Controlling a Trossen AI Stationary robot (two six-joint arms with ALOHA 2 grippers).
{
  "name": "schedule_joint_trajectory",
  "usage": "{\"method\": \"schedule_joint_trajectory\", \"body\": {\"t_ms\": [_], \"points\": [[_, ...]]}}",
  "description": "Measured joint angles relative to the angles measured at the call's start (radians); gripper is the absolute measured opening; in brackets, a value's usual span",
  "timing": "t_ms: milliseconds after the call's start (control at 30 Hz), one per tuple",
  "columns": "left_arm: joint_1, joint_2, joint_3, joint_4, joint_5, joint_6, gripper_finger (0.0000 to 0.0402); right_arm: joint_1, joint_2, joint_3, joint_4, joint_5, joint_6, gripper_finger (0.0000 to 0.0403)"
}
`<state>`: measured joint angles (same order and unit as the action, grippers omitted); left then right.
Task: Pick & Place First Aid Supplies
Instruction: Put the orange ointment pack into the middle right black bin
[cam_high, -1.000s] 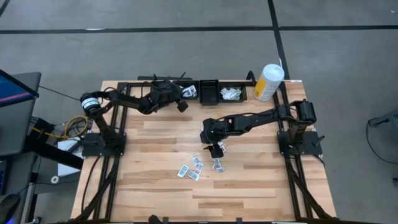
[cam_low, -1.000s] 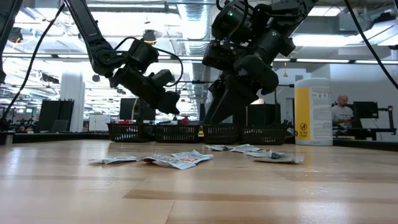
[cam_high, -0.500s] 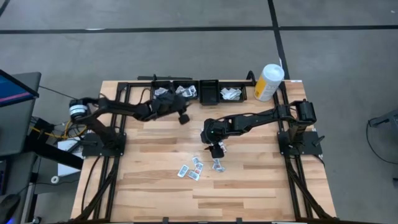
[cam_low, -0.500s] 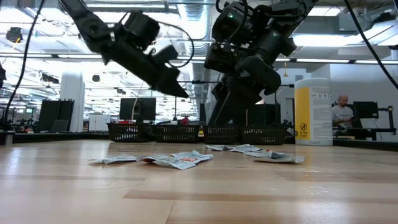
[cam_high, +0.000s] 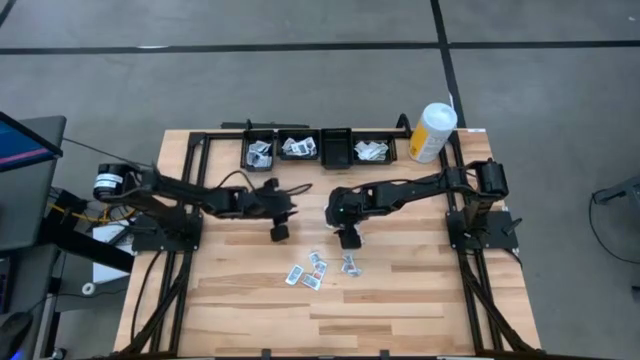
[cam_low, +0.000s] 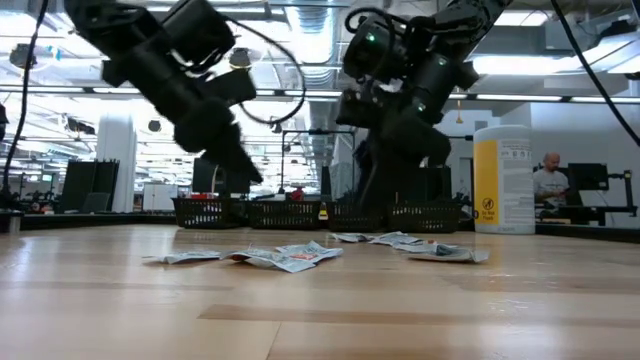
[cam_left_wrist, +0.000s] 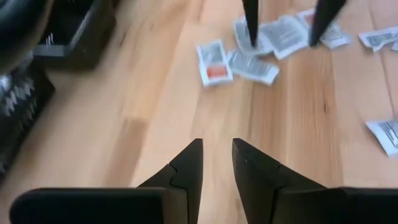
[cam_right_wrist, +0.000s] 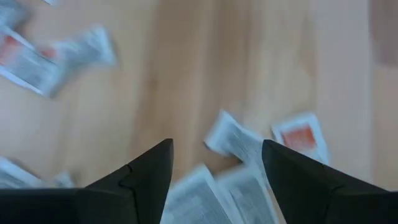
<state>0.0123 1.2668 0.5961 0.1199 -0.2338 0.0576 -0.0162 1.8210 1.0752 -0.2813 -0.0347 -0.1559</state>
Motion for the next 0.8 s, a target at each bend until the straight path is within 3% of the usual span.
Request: {"method": "schedule_joint_trajectory", "body": {"t_ms": [200, 533, 800], "points": [[-0.023, -0.100, -0.119, 0.008, -0.009, -0.141, 0.0088, 0.002, 0.000, 0.000, -0.099, 0.131, 0.007, 0.0240], [-0.065, -0.280, -0.265, 0.079, -0.009, -0.205, 0.0088, -0.021, -0.040, -0.012, -0.163, 0.139, -0.030, 0.0240], [-0.080, -0.302, -0.334, 0.164, -0.008, -0.204, 0.0088, -0.121, -0.285, -0.264, -0.005, 0.141, 0.076, 0.0240]]}}
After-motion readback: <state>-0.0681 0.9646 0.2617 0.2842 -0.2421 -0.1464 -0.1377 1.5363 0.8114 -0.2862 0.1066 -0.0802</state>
